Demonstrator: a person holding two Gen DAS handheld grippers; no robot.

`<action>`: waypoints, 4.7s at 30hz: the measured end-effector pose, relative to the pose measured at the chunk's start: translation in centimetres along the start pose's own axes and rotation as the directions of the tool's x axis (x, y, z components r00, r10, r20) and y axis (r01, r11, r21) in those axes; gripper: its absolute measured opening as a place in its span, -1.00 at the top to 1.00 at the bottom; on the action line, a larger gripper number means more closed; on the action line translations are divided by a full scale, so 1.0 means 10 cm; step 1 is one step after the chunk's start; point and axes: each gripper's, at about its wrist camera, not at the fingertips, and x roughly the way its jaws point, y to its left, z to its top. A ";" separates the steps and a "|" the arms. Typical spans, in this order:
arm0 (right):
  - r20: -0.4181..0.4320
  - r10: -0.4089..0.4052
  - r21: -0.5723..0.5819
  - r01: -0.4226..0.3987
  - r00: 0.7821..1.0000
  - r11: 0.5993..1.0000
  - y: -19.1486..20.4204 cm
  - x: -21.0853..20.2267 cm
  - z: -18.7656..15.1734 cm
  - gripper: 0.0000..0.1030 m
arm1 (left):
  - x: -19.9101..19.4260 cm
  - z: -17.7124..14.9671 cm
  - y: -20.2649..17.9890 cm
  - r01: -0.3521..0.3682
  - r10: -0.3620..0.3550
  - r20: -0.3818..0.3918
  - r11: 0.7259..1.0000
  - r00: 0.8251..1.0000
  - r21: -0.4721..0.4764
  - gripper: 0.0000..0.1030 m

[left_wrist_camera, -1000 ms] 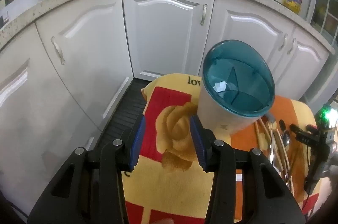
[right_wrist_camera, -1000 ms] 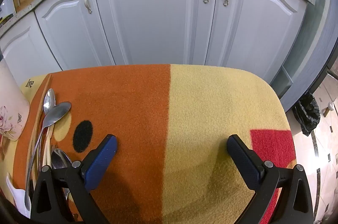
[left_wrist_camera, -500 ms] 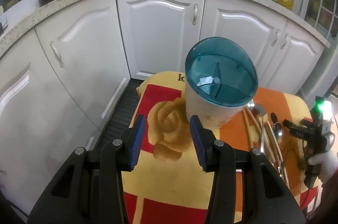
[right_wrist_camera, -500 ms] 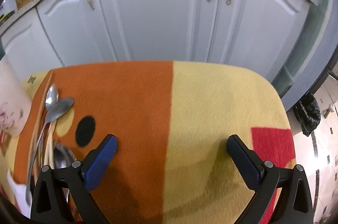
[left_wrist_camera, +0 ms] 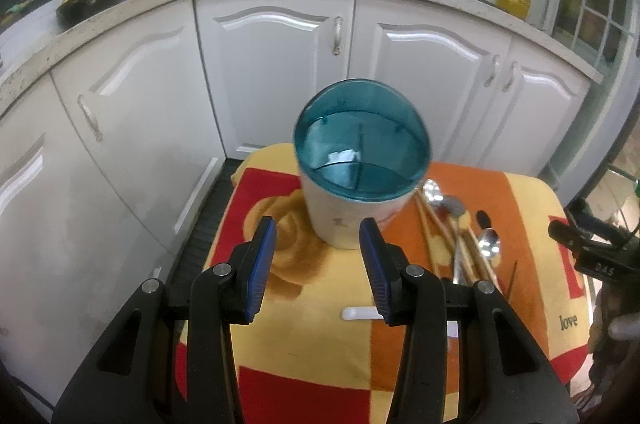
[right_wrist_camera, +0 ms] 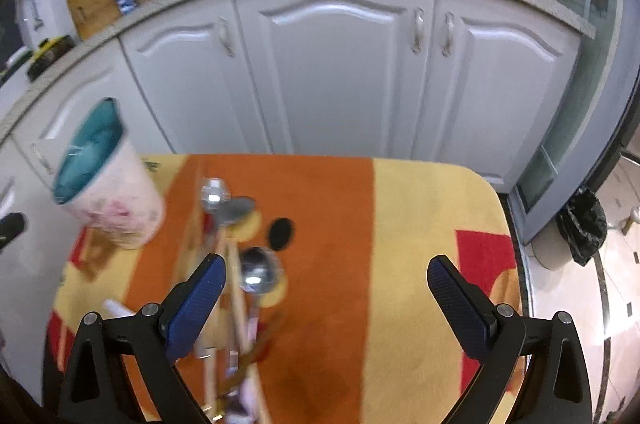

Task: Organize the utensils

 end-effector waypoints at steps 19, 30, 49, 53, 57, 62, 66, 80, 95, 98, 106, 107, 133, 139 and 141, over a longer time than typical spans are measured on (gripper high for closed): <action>0.142 0.075 -0.115 -0.059 0.987 0.992 0.48 -0.59 0.12 -0.95 | -0.21 0.01 -0.25 0.028 -0.030 0.047 0.998 0.998 0.060 0.17; 0.161 0.106 -0.120 -0.087 0.981 0.989 0.55 -0.67 0.12 -0.95 | -0.23 0.00 -0.28 0.040 -0.043 0.053 0.998 0.998 0.054 0.17; 0.133 0.069 -0.109 -0.055 0.989 0.993 0.52 -0.58 0.08 -0.95 | -0.21 -0.02 -0.23 0.039 -0.040 0.040 0.999 0.998 0.038 0.17; 0.123 0.055 -0.112 -0.041 0.991 0.993 0.53 -0.55 0.07 -0.95 | -0.20 -0.03 -0.23 0.038 -0.040 0.036 0.999 0.999 0.037 0.17; 0.109 0.047 -0.113 -0.034 0.993 0.993 0.53 -0.52 0.07 -0.95 | -0.18 -0.05 -0.23 0.042 -0.043 0.029 0.998 0.999 0.038 0.17; 0.101 0.038 -0.114 -0.026 0.994 0.993 0.53 -0.50 0.06 -0.95 | -0.17 -0.05 -0.24 0.045 -0.047 0.027 0.998 0.999 0.042 0.17; 0.098 0.034 -0.117 -0.022 0.995 0.993 0.53 -0.48 0.05 -0.95 | -0.17 -0.06 -0.25 0.044 -0.045 0.025 0.998 0.999 0.042 0.17; 0.078 0.025 -0.121 -0.015 0.997 0.993 0.54 -0.44 0.04 -0.95 | -0.15 -0.08 -0.27 0.049 -0.050 0.016 0.998 0.999 0.047 0.17; 0.065 0.013 -0.125 -0.005 0.998 0.992 0.52 -0.41 0.03 -0.95 | -0.14 -0.10 -0.30 0.056 -0.056 0.007 0.997 0.998 0.053 0.17; 0.063 0.011 -0.127 -0.002 0.998 0.992 0.51 -0.40 0.03 -0.95 | -0.14 -0.10 -0.30 0.056 -0.057 0.007 0.997 0.998 0.054 0.17; 0.056 0.004 -0.130 0.003 0.998 0.992 0.42 -0.38 0.03 -0.95 | -0.10 -0.10 -0.23 0.080 -0.080 -0.014 0.996 0.997 0.028 0.17; 0.052 0.008 -0.122 -0.002 0.999 0.993 0.38 -0.37 0.02 -0.95 | -0.10 -0.11 -0.22 0.085 -0.085 -0.017 0.996 0.996 0.026 0.17; -0.153 0.139 -0.035 -0.146 0.978 0.989 0.05 0.40 -0.34 -0.25 | 0.71 -0.60 -0.01 0.246 -0.391 -0.345 0.885 0.853 -0.396 0.15; -0.153 0.156 -0.021 -0.161 0.976 0.987 0.02 0.45 -0.32 -0.25 | 0.83 -0.63 0.00 0.219 -0.412 -0.361 0.856 0.837 -0.468 0.15; -0.155 0.156 -0.021 -0.162 0.975 0.987 0.01 0.46 -0.32 -0.25 | 0.88 -0.65 0.00 0.207 -0.422 -0.367 0.841 0.829 -0.500 0.15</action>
